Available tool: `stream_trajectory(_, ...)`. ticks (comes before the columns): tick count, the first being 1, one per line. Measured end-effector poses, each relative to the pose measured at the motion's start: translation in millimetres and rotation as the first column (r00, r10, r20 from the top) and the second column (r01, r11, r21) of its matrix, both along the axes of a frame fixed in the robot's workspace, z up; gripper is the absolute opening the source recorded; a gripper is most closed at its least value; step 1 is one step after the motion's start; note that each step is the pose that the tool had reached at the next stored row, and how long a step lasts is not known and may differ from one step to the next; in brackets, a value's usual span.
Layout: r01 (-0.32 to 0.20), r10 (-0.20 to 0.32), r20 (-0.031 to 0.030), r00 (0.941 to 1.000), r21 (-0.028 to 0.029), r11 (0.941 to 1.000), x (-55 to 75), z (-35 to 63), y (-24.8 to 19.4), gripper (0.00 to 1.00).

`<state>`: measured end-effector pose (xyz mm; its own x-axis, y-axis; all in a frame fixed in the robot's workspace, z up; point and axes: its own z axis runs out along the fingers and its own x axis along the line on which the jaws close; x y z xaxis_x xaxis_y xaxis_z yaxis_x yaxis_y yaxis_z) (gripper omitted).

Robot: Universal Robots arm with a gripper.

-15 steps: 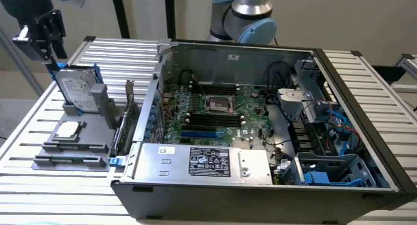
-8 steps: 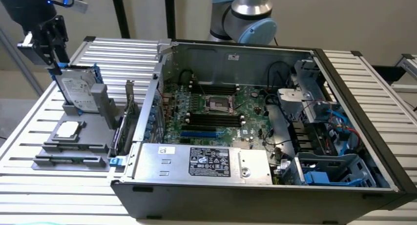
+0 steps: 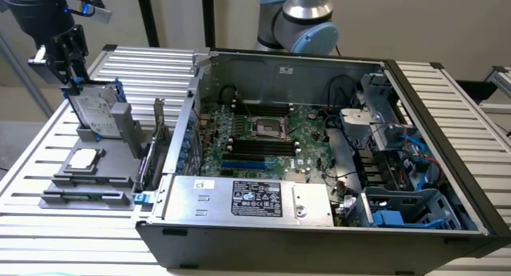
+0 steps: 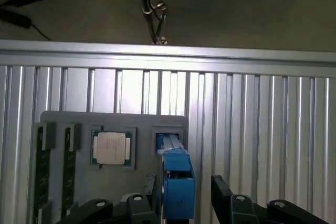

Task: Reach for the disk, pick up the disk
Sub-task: 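Pick up the disk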

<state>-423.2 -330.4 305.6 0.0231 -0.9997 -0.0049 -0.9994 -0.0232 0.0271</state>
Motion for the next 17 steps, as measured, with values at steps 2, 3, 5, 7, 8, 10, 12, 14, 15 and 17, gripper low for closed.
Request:
stream_trajectory(2, 0.004, -0.004, -0.0001, 1.0, 0.0, 1.0, -0.6, -2.0, 0.0, 0.54)
stream_trajectory(3, 0.006, -0.006, -0.0001, 1.0, 0.0, 1.0, -1.0, -2.9, 0.0, 0.54)
stream_trajectory(5, 0.011, -0.011, -0.0003, 0.9999, -0.0001, 0.9999, -2.0, -4.7, 0.0, 0.54)
stream_trajectory(7, 0.017, -0.017, 0.0, 0.9999, 0.0, 0.9999, -3.1, -6.7, -0.2, 0.54)
stream_trajectory(8, 0.019, -0.019, 0.0, 0.9998, 0.0001, 0.9998, -3.4, -7.6, -0.6, 0.54)
stream_trajectory(10, 0.021, -0.021, -0.0001, 0.9998, 0.0, 0.9998, -3.5, -8.6, -1.1, 0.54)
stream_trajectory(12, 0.023, -0.023, -0.0002, 0.9997, -0.0001, 0.9997, -3.5, -9.2, -2.3, 0.54)
stream_trajectory(14, 0.024, -0.024, -0.0001, 0.9997, 0.0, 0.9997, -3.5, -9.8, -2.6, 0.54)
stream_trajectory(15, 0.025, -0.025, -0.0002, 0.9997, -0.0001, 0.9997, -3.5, -10.1, -2.6, 0.54)
stream_trajectory(17, 0.025, -0.025, 0.0, 0.9997, 0.0, 0.9997, -3.4, -11.1, -2.7, 0.54)
